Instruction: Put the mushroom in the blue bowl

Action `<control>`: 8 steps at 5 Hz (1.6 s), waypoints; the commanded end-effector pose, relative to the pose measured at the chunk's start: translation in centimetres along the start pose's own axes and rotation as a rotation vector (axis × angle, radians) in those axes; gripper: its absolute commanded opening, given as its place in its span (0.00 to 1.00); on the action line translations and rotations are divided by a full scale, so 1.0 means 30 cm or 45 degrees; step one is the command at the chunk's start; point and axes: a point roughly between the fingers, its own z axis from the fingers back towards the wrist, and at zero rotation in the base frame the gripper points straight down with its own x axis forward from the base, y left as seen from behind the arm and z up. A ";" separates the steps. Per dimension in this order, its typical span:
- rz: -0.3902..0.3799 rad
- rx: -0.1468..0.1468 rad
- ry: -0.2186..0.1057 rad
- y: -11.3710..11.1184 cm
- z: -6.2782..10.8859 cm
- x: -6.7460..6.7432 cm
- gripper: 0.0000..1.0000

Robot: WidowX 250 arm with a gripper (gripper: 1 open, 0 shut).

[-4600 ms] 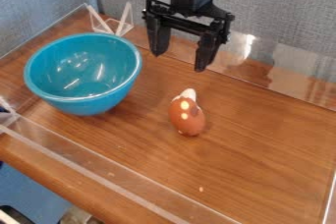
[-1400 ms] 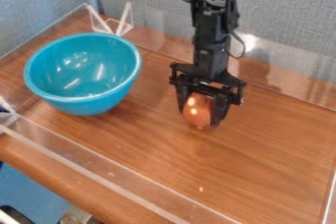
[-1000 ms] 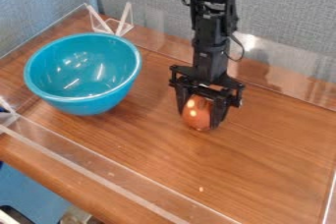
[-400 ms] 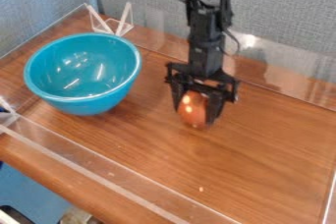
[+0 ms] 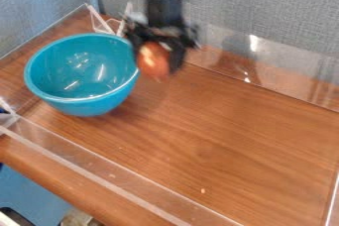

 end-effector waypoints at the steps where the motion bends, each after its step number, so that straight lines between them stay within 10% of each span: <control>1: 0.075 0.021 -0.088 0.152 0.123 0.015 0.00; 2: 0.124 0.025 -0.082 0.250 0.161 0.014 0.00; 8: 0.121 0.077 -0.021 0.306 0.174 -0.073 0.00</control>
